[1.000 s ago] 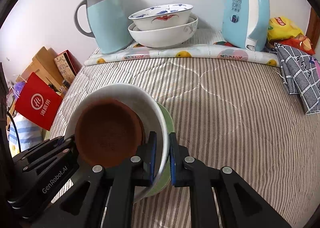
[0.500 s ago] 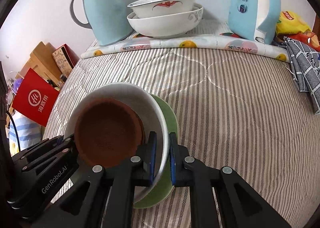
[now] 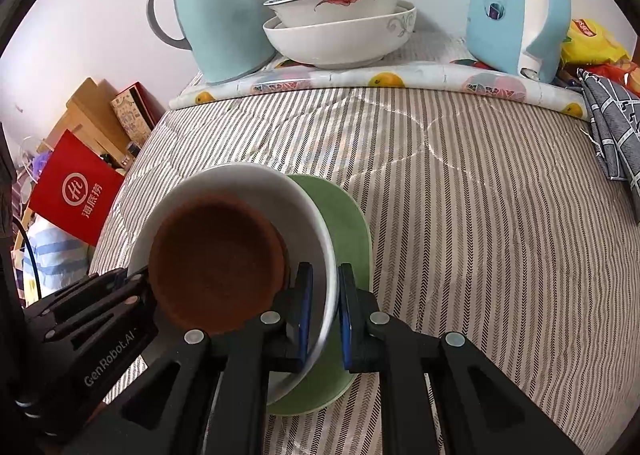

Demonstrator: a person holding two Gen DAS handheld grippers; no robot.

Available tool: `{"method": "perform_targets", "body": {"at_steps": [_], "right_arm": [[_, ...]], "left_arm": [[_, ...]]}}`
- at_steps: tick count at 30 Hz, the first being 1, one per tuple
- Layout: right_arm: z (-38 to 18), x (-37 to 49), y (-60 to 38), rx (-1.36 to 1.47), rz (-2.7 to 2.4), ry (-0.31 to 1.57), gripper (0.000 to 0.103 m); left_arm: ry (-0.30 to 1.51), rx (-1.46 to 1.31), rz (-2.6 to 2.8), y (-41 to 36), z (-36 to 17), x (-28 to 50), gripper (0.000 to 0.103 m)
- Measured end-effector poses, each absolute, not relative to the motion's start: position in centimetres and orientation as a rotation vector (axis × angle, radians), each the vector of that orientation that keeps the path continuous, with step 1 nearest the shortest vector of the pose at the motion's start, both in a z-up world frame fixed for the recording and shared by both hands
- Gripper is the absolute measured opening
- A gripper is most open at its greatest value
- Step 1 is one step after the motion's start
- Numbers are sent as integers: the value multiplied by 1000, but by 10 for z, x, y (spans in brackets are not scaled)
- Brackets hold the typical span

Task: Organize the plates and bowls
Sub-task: 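Carry the white bowl with both tools over the green plate stack, then lower the white bowl onto the green plate and open both tools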

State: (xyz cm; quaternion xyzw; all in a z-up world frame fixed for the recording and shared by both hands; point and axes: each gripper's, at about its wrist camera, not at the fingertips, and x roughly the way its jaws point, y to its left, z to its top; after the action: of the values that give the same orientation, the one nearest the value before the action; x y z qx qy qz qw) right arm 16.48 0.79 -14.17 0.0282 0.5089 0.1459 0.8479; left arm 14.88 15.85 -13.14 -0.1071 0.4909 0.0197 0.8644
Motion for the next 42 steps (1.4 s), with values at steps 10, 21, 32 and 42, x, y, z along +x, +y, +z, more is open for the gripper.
{"method": "perform_targets", "body": {"at_steps": [10, 21, 32, 42], "right_arm": [[-138, 162, 4, 72, 326, 1065, 14], [-120, 142, -3, 45, 316, 1032, 14], [-97, 100, -16, 34, 316, 995, 15], [-57, 52, -52, 48, 260, 910, 20]], "left_arm": [[1018, -241, 47, 161, -125, 145, 10], [1010, -230, 59, 162, -114, 131, 11], [951, -237, 65, 158, -83, 98, 11], [870, -203, 39, 130, -43, 59, 12]]}}
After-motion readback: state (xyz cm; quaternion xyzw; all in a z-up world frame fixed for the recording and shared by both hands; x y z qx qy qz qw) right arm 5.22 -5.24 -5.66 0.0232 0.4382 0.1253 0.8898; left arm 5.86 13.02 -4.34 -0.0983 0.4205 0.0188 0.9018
